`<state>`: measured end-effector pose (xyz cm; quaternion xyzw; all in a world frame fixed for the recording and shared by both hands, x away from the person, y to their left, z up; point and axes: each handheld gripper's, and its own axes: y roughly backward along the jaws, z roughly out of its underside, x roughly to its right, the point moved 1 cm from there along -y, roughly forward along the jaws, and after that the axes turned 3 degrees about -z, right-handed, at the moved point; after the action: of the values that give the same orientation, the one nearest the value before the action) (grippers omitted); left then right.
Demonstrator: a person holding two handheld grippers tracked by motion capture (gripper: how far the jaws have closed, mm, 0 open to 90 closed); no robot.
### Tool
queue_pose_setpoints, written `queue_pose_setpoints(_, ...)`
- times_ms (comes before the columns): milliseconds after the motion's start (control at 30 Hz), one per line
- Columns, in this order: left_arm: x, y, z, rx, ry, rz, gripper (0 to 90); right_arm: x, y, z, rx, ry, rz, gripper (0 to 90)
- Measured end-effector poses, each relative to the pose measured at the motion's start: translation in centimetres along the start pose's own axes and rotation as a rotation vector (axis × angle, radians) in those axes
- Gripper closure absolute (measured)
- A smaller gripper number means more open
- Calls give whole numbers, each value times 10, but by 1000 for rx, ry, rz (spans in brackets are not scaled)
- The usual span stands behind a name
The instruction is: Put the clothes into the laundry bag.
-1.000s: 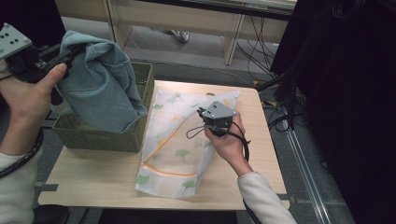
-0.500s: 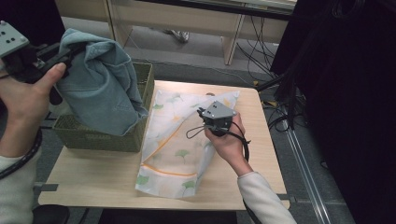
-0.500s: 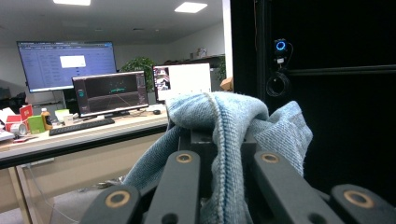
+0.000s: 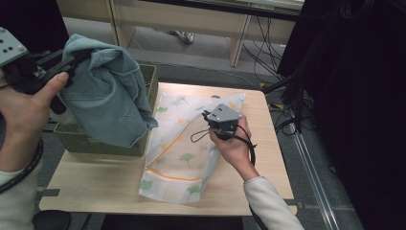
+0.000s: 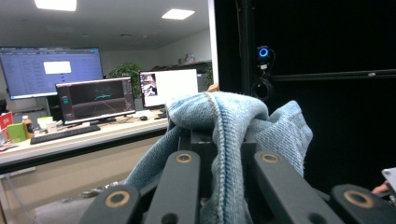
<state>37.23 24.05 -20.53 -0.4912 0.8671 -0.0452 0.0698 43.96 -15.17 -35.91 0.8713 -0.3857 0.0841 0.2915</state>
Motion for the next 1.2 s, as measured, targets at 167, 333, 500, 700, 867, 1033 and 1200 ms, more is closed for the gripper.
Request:
queue_pose_setpoints(167,4,1,-2,0,-3,12,834,0,1,0,-1,-6,2,898)
queue_pose_setpoints(333,7,3,-3,2,-3,26,834,0,0,0,-1,0,1,898)
queue_pose_setpoints(500,12,5,-5,8,-1,48,834,0,0,0,0,4,2,898)
queue_pose_setpoints(700,18,7,-6,9,8,78,833,0,0,0,-2,0,0,898)
queue_pose_setpoints(867,27,9,-4,8,10,106,834,-1,0,0,-2,-7,2,898)
queue_pose_setpoints(1033,33,9,-3,10,24,132,833,-1,0,0,-2,-4,2,898)
queue_pose_setpoints(1200,38,11,0,3,26,153,834,-2,-1,0,-3,-2,-1,899)
